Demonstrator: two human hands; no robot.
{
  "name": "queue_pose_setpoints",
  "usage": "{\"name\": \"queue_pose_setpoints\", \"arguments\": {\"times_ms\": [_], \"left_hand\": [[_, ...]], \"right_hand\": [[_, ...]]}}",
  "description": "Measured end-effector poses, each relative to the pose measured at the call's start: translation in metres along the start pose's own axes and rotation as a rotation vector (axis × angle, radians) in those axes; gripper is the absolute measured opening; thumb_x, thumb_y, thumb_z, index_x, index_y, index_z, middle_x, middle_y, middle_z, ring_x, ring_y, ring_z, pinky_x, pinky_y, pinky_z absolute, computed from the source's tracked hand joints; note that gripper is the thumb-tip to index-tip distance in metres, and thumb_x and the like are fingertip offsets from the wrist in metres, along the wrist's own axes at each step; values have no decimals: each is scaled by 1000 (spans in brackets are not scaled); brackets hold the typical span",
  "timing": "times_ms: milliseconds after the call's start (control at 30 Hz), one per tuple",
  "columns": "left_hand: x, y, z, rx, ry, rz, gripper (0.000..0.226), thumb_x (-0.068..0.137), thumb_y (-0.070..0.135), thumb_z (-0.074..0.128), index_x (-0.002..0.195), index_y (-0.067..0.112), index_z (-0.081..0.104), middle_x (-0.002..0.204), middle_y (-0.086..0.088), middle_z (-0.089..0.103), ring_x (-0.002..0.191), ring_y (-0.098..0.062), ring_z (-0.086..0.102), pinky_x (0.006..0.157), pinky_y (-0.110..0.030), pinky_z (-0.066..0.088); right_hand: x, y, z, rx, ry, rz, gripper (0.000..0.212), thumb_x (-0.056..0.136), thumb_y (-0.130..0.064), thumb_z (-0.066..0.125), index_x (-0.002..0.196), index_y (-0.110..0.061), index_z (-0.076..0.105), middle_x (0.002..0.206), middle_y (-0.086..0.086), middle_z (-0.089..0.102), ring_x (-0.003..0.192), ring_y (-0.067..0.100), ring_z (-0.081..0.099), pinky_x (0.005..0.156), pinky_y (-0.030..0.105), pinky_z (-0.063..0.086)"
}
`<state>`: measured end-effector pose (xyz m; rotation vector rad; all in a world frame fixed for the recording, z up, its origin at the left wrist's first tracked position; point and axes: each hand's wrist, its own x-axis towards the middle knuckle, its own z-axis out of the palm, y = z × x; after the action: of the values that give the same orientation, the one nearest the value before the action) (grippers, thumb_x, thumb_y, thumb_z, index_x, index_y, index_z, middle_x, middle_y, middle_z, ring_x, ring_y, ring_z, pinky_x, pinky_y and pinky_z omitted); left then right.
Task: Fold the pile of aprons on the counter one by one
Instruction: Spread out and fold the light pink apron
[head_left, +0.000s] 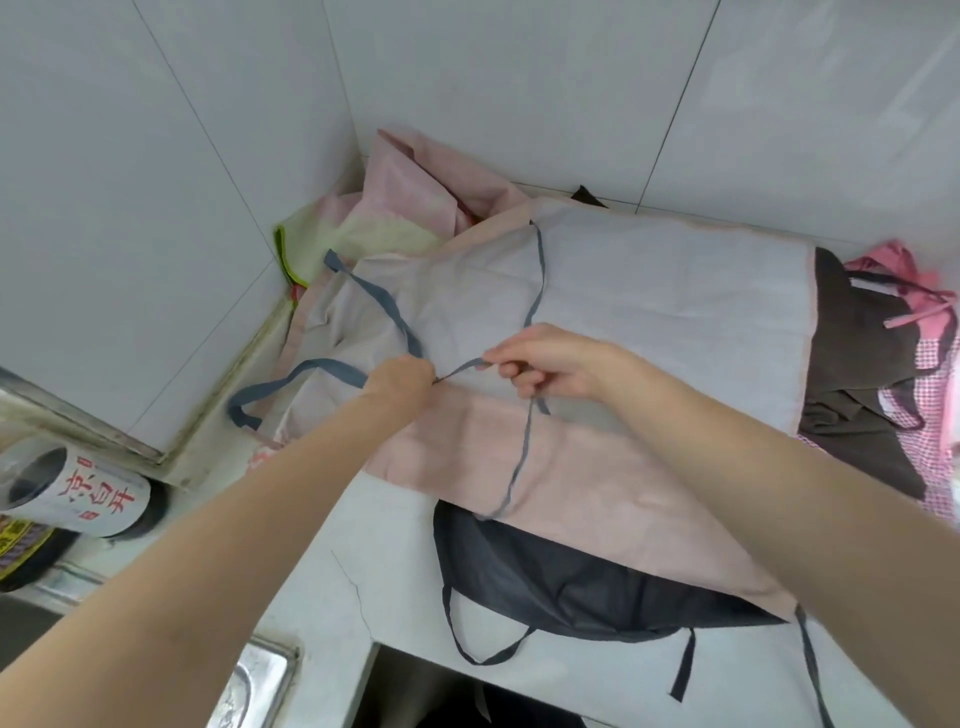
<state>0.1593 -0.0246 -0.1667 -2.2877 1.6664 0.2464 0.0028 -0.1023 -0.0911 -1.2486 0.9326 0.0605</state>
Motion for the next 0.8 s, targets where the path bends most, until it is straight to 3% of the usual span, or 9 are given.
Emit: {"name": "queue_pose_setpoints", "arguments": {"times_ms": [100, 267, 367, 433, 500, 567, 667, 733, 800], "left_hand": [[5, 3, 5, 39, -45, -11, 26, 98, 8, 37, 118, 4, 54, 120, -14, 58, 111, -31, 57, 89, -35, 45], [11, 16, 0, 84, -116, 48, 28, 97, 2, 37, 119, 4, 54, 120, -12, 59, 110, -28, 58, 87, -32, 46], [14, 22, -3, 84, -181, 75, 28, 96, 4, 39, 121, 5, 52, 120, -10, 58, 111, -27, 57, 90, -33, 46], [15, 24, -6, 43, -147, 69, 30, 96, 4, 36, 122, 5, 50, 120, -12, 56, 110, -30, 57, 89, -36, 47], [14, 28, -13, 30, -41, 54, 31, 96, 5, 35, 125, 7, 45, 122, -12, 52, 113, -32, 55, 88, -36, 46], [19, 33, -17, -8, 51, 85, 34, 96, 5, 37, 129, 8, 42, 125, -11, 45, 111, -33, 55, 87, -38, 47], [25, 47, -19, -121, 32, 213, 46, 92, 0, 41, 137, 9, 38, 143, -7, 29, 109, -33, 54, 86, -39, 47], [28, 59, -19, -146, 4, 282, 52, 90, 0, 42, 141, 11, 32, 152, -5, 19, 116, -32, 50, 93, -40, 43], [30, 67, -22, -223, -15, 303, 61, 89, 0, 43, 145, 11, 24, 155, -3, 13, 120, -32, 47, 94, -38, 41]], "right_hand": [[-32, -36, -61, -243, 153, -21, 18, 94, -2, 48, 80, -3, 59, 57, 2, 40, 31, 2, 19, 32, 13, 15], [-65, -28, -107, -814, 182, 171, 15, 92, -4, 51, 91, -2, 65, 60, 3, 44, 36, 8, 24, 34, 15, 19], [-61, 19, -113, -1003, 110, 389, 18, 91, -4, 52, 101, 5, 65, 64, 7, 54, 40, 12, 41, 38, 19, 35], [-56, 44, -111, -1042, 37, 482, 18, 91, -1, 48, 88, 6, 64, 66, 9, 61, 48, 15, 54, 44, 20, 45], [-44, 53, -110, -1170, 120, 399, 21, 90, -4, 44, 75, -1, 59, 67, 5, 63, 61, 19, 57, 49, 19, 44], [-20, 52, -108, -1205, 242, 204, 22, 91, -9, 42, 91, -1, 62, 95, 9, 67, 88, 26, 60, 70, 26, 47], [9, 46, -87, -1073, 187, 25, 30, 94, -12, 43, 118, -10, 62, 127, 7, 57, 117, 25, 52, 94, 25, 39], [30, 53, -68, -1046, 106, -29, 37, 95, -12, 42, 129, -16, 56, 136, 6, 50, 123, 24, 47, 99, 25, 35], [50, 65, -54, -1071, 89, -34, 38, 95, -16, 43, 131, -18, 55, 134, 12, 47, 117, 27, 48, 97, 28, 39]]}}
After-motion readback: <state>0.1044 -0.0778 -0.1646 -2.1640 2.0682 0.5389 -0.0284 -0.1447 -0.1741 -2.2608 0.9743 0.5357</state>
